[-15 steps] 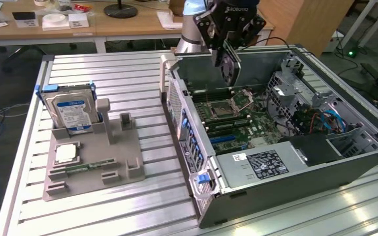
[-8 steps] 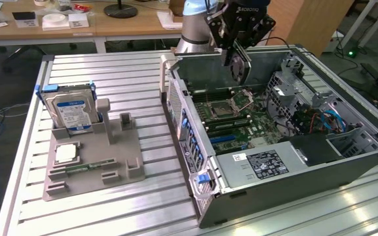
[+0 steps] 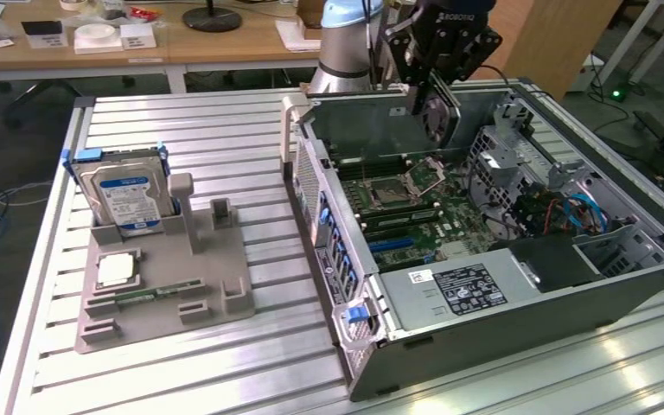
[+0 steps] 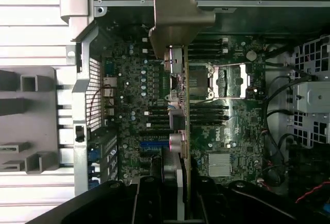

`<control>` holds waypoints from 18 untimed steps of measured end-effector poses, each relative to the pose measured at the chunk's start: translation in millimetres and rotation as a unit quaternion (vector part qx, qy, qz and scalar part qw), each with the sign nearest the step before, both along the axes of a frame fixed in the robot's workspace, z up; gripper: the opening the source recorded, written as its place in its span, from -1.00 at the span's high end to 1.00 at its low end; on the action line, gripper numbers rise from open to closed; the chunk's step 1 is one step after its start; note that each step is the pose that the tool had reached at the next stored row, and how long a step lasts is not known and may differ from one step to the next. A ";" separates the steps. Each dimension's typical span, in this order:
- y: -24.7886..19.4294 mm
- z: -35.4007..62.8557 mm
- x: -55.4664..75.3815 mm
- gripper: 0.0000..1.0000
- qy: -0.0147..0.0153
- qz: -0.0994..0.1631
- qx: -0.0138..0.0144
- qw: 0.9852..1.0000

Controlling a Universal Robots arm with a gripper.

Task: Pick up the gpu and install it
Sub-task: 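Pick up the gpu and move the gpu toward the slot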

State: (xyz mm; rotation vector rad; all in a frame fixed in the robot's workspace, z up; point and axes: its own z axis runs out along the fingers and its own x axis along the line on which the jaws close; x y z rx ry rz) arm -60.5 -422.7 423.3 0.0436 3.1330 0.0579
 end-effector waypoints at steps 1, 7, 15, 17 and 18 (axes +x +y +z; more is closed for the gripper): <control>0.0 0.0 3.2 0.43 0.000 0.000 0.000 1.000; 0.0 0.0 21.5 0.43 0.000 0.000 0.000 1.000; 0.0 0.0 45.8 0.43 0.000 0.000 0.000 1.000; 0.0 0.0 52.2 0.43 0.000 0.000 0.000 1.000; 0.0 0.0 55.5 0.43 0.000 0.000 0.000 1.000</control>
